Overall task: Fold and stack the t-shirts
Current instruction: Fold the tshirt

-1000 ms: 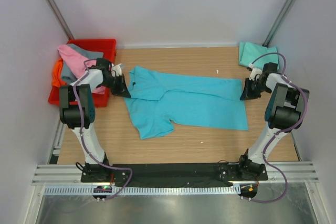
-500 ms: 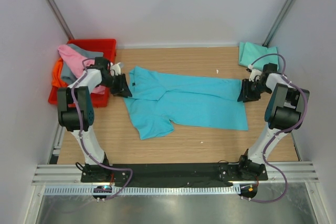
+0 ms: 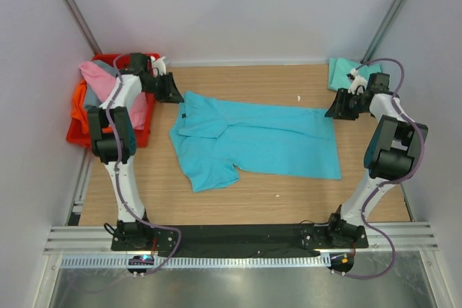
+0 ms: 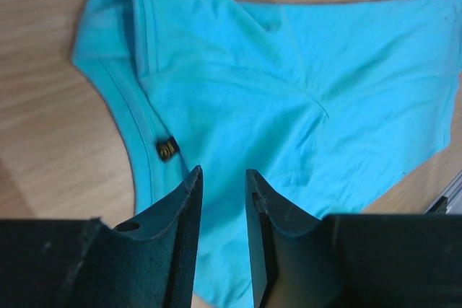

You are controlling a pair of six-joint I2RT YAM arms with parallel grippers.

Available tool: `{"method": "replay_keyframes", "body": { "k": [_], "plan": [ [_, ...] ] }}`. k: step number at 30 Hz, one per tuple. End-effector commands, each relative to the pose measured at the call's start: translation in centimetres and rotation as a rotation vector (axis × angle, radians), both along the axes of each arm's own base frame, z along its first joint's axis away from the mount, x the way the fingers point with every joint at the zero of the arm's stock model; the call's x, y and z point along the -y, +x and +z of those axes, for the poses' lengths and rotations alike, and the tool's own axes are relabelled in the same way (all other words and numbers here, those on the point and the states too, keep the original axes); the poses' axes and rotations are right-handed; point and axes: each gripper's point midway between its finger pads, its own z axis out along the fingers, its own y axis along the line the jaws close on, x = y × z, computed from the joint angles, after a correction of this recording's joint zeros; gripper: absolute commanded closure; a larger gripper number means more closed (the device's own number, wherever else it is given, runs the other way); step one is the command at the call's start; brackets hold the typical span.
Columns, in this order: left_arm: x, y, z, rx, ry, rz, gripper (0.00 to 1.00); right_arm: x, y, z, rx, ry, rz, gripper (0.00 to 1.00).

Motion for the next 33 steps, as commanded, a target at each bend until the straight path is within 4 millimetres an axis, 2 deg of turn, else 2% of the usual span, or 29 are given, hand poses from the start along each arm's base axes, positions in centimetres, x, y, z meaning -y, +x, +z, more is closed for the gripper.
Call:
{"method": "replay_keyframes", "body": {
  "k": [1, 2, 5, 9, 15, 19, 21, 27, 31, 32, 33],
  "plan": [
    [0.8, 2.2, -0.2, -0.01, -0.068, -0.01, 0.7, -0.6, 4.1, 1.2, 0.086, 0.115, -0.032, 0.54],
    [1.1, 2.4, -1.4, -0.031, -0.064, -0.016, 0.7, -0.8, 4.4, 0.4, 0.069, 0.133, -0.029, 0.54],
    [1.4, 2.6, -2.2, -0.042, -0.057, -0.029, 0.71, -1.4, 5.0, 0.2, 0.068, 0.155, -0.019, 0.53],
    [1.1, 2.8, -4.4, -0.075, -0.039, -0.019, 0.7, -2.1, 5.5, -1.7, 0.038, 0.108, 0.0, 0.54],
    [0.4, 3.1, -6.6, -0.102, 0.01, -0.001, 0.69, -1.2, 6.2, -4.5, -0.03, -0.018, -0.007, 0.54],
    [-0.2, 2.9, -7.8, -0.122, 0.051, 0.012, 0.69, -1.0, 6.9, -6.3, -0.061, -0.114, -0.005, 0.54],
    [-0.5, 2.8, -8.2, -0.123, 0.071, 0.014, 0.7, -0.8, 7.5, -6.5, -0.06, -0.145, -0.015, 0.53],
    [-1.1, 3.3, -9.9, -0.14, 0.107, 0.028, 0.69, -1.0, 9.0, -8.7, -0.1, -0.138, -0.022, 0.53],
    [-1.3, 4.2, -10.4, -0.141, 0.118, 0.039, 0.69, -1.3, 10.1, -9.1, -0.093, -0.141, -0.019, 0.54],
    [-1.4, 4.5, -10.5, -0.136, 0.125, 0.039, 0.69, -1.3, 10.8, -8.7, -0.078, -0.143, -0.017, 0.54],
    [-1.7, 4.6, -10.7, -0.141, 0.135, 0.043, 0.69, -1.7, 10.8, -9.4, -0.092, -0.142, -0.009, 0.53]
  ]
}}
